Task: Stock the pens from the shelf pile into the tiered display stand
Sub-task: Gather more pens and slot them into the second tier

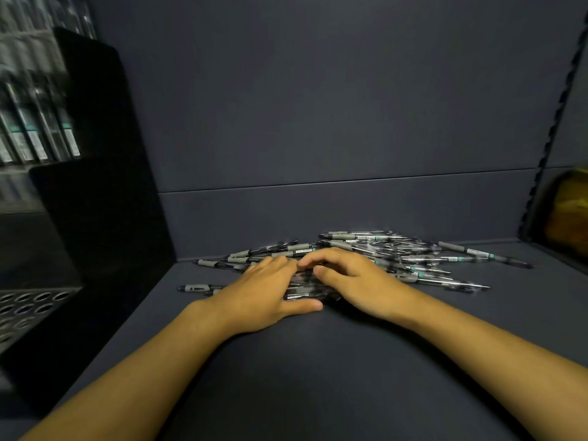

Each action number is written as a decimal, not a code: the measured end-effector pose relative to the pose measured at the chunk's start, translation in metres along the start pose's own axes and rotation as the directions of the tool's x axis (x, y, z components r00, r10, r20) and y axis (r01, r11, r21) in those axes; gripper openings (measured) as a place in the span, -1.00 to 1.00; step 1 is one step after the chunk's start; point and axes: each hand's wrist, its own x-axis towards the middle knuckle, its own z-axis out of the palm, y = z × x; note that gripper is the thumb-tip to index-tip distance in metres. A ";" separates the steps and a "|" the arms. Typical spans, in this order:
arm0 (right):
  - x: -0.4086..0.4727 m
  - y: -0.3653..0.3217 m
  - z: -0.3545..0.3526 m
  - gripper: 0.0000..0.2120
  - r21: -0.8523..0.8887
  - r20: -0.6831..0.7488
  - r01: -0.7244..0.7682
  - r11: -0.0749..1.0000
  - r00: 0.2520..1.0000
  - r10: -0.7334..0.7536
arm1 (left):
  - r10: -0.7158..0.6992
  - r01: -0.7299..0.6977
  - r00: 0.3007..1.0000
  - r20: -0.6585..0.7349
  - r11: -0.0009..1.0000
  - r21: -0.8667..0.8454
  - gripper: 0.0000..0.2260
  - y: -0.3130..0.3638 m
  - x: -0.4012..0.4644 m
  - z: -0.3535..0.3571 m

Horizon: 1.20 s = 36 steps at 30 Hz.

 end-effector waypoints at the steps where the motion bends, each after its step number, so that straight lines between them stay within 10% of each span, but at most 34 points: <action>1: 0.000 0.001 -0.001 -0.77 0.027 -0.004 0.001 1.000 1.000 -0.001 | 0.004 -0.004 1.000 0.001 1.000 -0.006 -0.34 0.000 -0.001 -0.001; 12: -0.002 0.015 -0.021 -0.77 -0.084 -0.098 -0.129 0.988 0.988 0.121 | 0.023 -0.022 0.998 0.052 1.000 -0.009 -0.37 0.004 0.003 -0.007; 28: 0.000 -0.002 -0.022 -0.68 0.339 -0.201 -0.077 0.938 0.968 0.152 | 0.184 -0.196 0.979 0.085 0.966 0.168 -0.68 0.015 0.005 -0.021; 36: -0.005 -0.013 -0.060 -0.83 0.587 -0.348 0.007 0.809 0.905 0.244 | -0.026 -0.159 0.923 -0.384 0.883 -0.441 -0.80 0.019 0.002 -0.042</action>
